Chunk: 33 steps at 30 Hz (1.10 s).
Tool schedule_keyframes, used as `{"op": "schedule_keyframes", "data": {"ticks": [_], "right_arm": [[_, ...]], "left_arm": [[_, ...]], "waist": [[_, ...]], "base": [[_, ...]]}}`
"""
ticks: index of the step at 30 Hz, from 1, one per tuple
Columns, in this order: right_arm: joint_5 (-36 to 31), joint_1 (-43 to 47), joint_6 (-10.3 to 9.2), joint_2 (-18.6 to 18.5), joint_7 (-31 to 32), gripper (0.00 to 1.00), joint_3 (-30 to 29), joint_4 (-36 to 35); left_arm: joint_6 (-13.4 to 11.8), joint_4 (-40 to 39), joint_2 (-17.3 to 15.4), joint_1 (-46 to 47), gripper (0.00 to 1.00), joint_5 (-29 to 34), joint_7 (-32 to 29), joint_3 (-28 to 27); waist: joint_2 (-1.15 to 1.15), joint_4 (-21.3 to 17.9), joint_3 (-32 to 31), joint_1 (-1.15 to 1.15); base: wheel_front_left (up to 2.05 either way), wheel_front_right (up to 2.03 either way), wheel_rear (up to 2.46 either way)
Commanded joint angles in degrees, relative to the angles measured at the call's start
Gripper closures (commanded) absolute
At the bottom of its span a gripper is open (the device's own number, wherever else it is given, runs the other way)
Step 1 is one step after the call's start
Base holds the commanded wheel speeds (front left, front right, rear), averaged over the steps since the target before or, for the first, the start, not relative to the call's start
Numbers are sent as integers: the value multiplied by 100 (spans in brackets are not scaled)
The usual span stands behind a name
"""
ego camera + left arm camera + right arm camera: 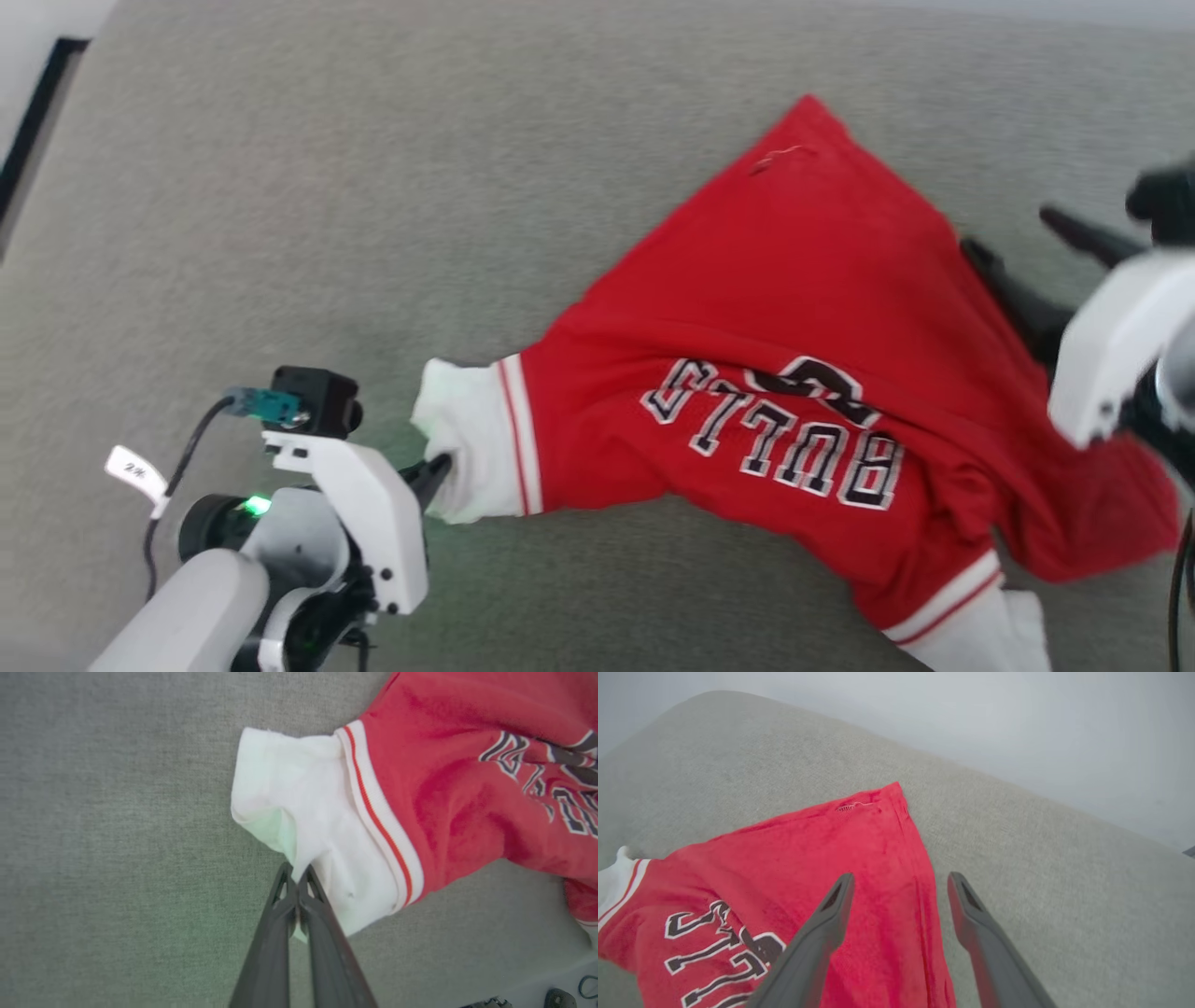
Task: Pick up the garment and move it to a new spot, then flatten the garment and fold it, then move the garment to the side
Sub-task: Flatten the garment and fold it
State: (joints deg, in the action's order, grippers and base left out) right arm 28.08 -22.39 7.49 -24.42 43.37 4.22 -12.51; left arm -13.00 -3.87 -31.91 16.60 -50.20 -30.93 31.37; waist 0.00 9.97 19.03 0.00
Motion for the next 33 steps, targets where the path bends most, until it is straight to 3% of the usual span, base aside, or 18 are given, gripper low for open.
{"op": "schedule_keyframes", "data": {"ticks": [1, 11, 19, 25, 26, 27, 28, 33], "right_arm": [[19, -189, 0, -38, -96, 0, 59, 192], [308, -2157, 0, -495, -548, 0, 1054, 2790], [610, -3288, 0, -759, 214, 0, 2209, 4652], [984, -3275, 1, -693, 1239, 0, 3007, 5648], [1080, -3246, 8, -688, 1353, 67, 3091, 5700], [1080, -3246, 8, -688, 1353, 67, 3091, 5700], [1156, -3278, 8, -703, 1409, 100, 3173, 5710], [1409, -3701, 0, -917, 975, 100, 3399, 5388]], "left_arm": [[41, 33, 53, 91, 100, 34, 22, 35], [358, 423, 511, 472, 100, 80, 80, 369], [583, 759, 789, 630, 100, 80, 185, 548], [687, 972, 889, 684, 100, 50, 259, 598], [693, 1001, 904, 692, 100, 44, 267, 600], [693, 1001, 904, 692, 100, 44, 267, 600], [705, 1025, 912, 711, 100, 31, 273, 596], [697, 1147, 767, 939, 100, -26, 220, 416]], "waist": [[0, 202, 98, 0], [0, 1049, 345, 0], [0, 1469, 518, 0], [0, 1560, 531, 0], [0, 1557, 526, 0], [0, 1557, 526, 0], [0, 1546, 522, 0], [0, 1283, 393, 0]], "base": [[0, 0, 0], [0, 0, 0], [0, 0, 0], [0, 0, 0], [0, 0, 0], [0, 0, 0], [0, 0, 0], [0, 0, 0]]}}
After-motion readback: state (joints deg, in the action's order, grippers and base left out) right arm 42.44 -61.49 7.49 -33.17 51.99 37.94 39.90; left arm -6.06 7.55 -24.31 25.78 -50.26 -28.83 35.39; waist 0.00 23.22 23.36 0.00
